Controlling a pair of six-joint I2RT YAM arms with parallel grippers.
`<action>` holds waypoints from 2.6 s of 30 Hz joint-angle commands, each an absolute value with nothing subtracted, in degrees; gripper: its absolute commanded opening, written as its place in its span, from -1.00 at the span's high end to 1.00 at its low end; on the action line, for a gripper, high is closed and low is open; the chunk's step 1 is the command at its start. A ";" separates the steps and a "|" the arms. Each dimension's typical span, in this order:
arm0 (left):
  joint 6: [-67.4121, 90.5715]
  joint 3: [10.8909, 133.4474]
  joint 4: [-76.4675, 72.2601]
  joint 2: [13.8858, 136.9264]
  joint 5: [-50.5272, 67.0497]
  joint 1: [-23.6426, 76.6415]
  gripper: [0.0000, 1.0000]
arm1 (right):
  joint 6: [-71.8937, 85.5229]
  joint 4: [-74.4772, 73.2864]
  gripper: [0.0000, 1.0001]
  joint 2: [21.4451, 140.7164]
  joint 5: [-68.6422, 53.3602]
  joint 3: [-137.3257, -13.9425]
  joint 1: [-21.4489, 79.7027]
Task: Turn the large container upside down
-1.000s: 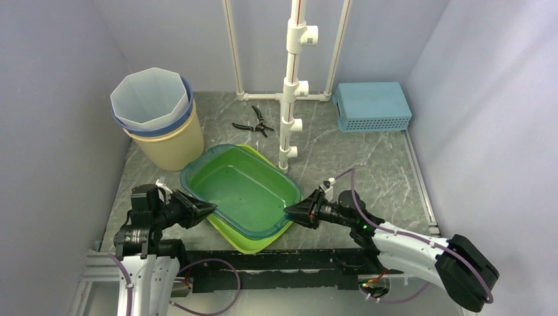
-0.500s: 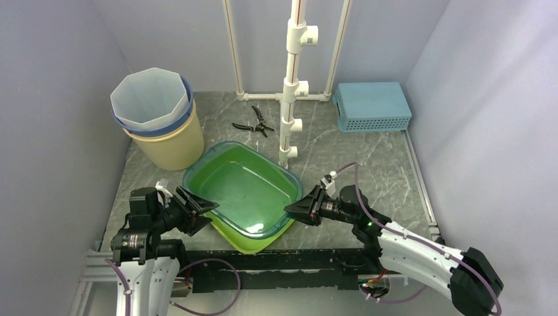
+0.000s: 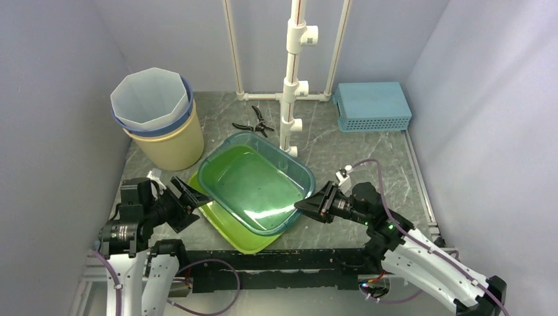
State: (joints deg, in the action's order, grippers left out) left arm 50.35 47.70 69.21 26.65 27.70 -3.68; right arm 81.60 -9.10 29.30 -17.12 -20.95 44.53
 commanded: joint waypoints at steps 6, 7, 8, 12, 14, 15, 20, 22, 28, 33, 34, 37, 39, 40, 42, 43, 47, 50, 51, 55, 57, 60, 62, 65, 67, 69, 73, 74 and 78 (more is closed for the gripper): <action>44.35 55.24 70.65 30.85 21.81 -3.61 -0.68 | 65.54 -29.14 1.00 26.63 -17.57 -37.47 44.50; 44.22 55.65 70.33 31.20 22.01 -3.68 -0.68 | 63.59 -31.66 1.00 26.68 -17.26 -39.46 44.48; 44.02 55.88 69.99 31.38 22.39 -3.69 -0.69 | 61.36 -33.92 1.00 26.82 -17.08 -41.37 44.47; 43.95 55.99 68.62 32.39 24.37 -3.64 -0.70 | 54.49 -41.83 1.00 28.06 -16.40 -48.75 44.47; 44.02 55.71 67.92 32.64 25.01 -3.60 -0.69 | 52.99 -44.72 1.00 28.07 -14.74 -51.46 44.50; 44.14 55.46 67.55 32.69 25.30 -3.60 -0.69 | 52.72 -46.50 1.00 27.85 -13.12 -52.73 44.51; 44.71 52.88 65.41 32.61 27.64 -3.64 -0.69 | 52.44 -50.21 1.00 27.47 -8.52 -58.12 44.48; 44.87 51.45 64.59 32.67 29.14 -3.61 -0.69 | 51.92 -51.42 1.00 27.53 -6.33 -60.46 44.47; 45.04 48.87 63.31 33.05 31.79 -3.60 -0.70 | 51.19 -54.55 1.00 28.65 2.13 -70.14 44.52; 44.94 47.55 62.81 33.30 32.36 -3.60 -0.70 | 50.11 -56.32 1.00 30.76 5.27 -77.60 44.61; 44.96 47.14 62.80 33.34 32.41 -3.63 -0.70 | 49.91 -57.07 1.00 31.29 5.80 -78.80 44.57; 45.00 46.34 62.82 33.35 32.63 -3.63 -0.70 | 49.32 -60.25 1.00 32.52 9.00 -82.72 44.56; 45.05 45.83 62.76 33.16 32.70 -3.63 -0.69 | 48.99 -61.70 1.00 32.89 11.13 -85.00 44.63; 45.13 45.61 62.79 33.02 32.70 -3.61 -0.70 | 48.89 -62.18 1.00 33.14 11.91 -86.06 44.66; 45.35 45.09 62.54 32.87 32.74 -3.62 -0.69 | 48.27 -62.55 1.00 33.87 12.95 -88.01 44.65; 45.54 44.82 62.32 32.87 32.92 -3.61 -0.69 | 48.18 -62.74 1.00 34.33 13.45 -88.79 44.73; 46.04 44.39 61.29 33.19 33.57 -3.61 -0.69 | 46.58 -64.75 1.00 36.85 16.81 -91.71 44.74; 46.04 44.30 61.09 33.47 33.57 -3.62 -0.69 | 45.26 -65.99 1.00 39.18 19.32 -91.83 44.74; 45.93 44.22 61.02 33.56 33.61 -3.61 -0.69 | 45.08 -66.17 1.00 39.93 20.25 -91.43 44.75; 45.96 43.96 60.83 33.66 34.15 -3.61 -0.69 | 43.09 -63.78 1.00 42.09 20.33 -89.23 44.77; 45.84 43.95 60.82 33.67 34.35 -3.60 -0.69 | 42.46 -65.07 1.00 43.50 23.46 -90.54 44.74; 45.49 43.69 60.80 33.62 34.45 -3.65 -0.69 | 40.36 -65.18 1.00 45.39 24.63 -94.51 44.75; 45.28 43.70 60.91 33.82 34.49 -3.63 -0.70 | 39.30 -65.84 1.00 46.41 25.72 -97.56 44.74; 45.03 43.68 60.82 33.97 34.54 -3.61 -0.69 | 38.02 -67.29 1.00 47.46 26.80 -102.20 44.74; 45.17 43.47 60.78 33.88 34.46 -3.67 -0.69 | 37.49 -67.93 1.00 47.82 27.09 -104.66 44.74; 45.34 43.21 60.65 33.76 34.54 -3.66 -0.69 | 37.11 -68.85 1.00 48.13 27.76 -106.32 44.80; 45.37 42.89 60.39 33.73 34.76 -3.61 -0.69 | 36.51 -70.97 1.00 49.01 30.28 -107.48 44.74; 45.31 42.96 60.38 33.78 34.72 -3.68 -0.70 | 36.34 -71.54 1.00 49.35 31.26 -107.59 44.81; 45.14 43.07 60.51 34.03 34.76 -3.60 -0.69 | 35.03 -74.00 1.00 51.61 34.67 -105.94 44.81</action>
State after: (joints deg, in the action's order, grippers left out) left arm 45.89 43.29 62.52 33.65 33.26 -3.68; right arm 37.89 -73.76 48.62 29.82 -105.93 44.66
